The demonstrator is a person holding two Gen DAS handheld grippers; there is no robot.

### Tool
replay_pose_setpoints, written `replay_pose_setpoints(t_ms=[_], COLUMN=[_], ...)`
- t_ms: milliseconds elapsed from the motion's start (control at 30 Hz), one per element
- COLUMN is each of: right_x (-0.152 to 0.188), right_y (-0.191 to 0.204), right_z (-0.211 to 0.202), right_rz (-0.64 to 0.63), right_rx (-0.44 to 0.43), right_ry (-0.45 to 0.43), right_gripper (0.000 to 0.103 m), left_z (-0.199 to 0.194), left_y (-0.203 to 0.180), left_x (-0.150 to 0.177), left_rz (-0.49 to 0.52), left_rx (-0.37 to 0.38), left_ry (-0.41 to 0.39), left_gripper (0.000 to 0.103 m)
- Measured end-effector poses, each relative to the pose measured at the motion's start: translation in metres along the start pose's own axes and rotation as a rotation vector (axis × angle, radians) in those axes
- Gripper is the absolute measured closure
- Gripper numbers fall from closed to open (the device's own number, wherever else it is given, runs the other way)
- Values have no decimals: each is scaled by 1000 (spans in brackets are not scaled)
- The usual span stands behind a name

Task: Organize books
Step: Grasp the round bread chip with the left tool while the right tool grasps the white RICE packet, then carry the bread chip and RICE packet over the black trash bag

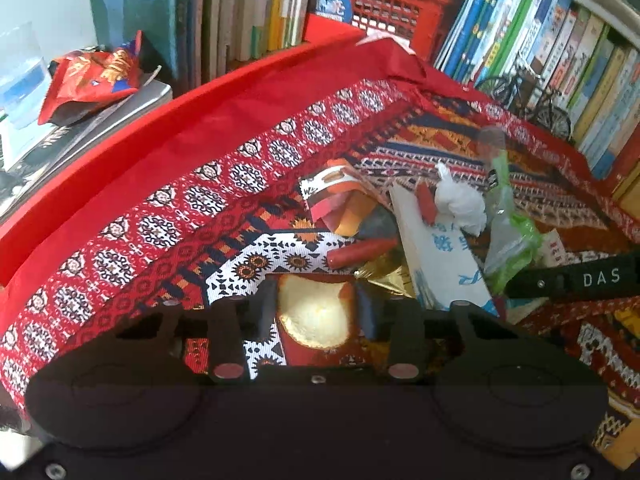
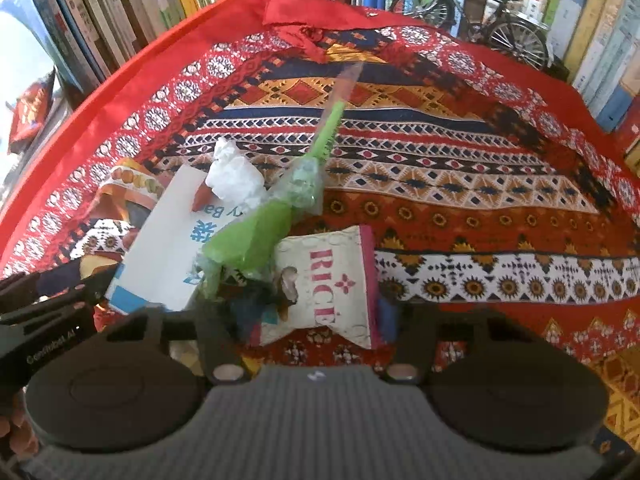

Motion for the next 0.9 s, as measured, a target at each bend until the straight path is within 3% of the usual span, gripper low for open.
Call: replay_pose_setpoints(t_ms=[600,900], right_x=[40,100], right_y=[-3,28], right_z=[-74,-107], right_rz=[110,168], right_rx=[18,-24], right_ry=[-96,-107], right_gripper=[59,59], left_z=[-65,-116], left_y=[-17,4], left_x=[15,47], left_rz=[53,89], left_rx=[62,107], left_ry=[-51,-65], left_gripper=[69,70])
Point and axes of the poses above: each gripper's, at about its wrist camera, not at the fingertips, and z roughly the way its jaws point, y to its left, x to its underside, the point moved 1 cm from there along z, roughly the way its jaws point, and after that the axes turned 1 degree about z, right-handed, at the moved point
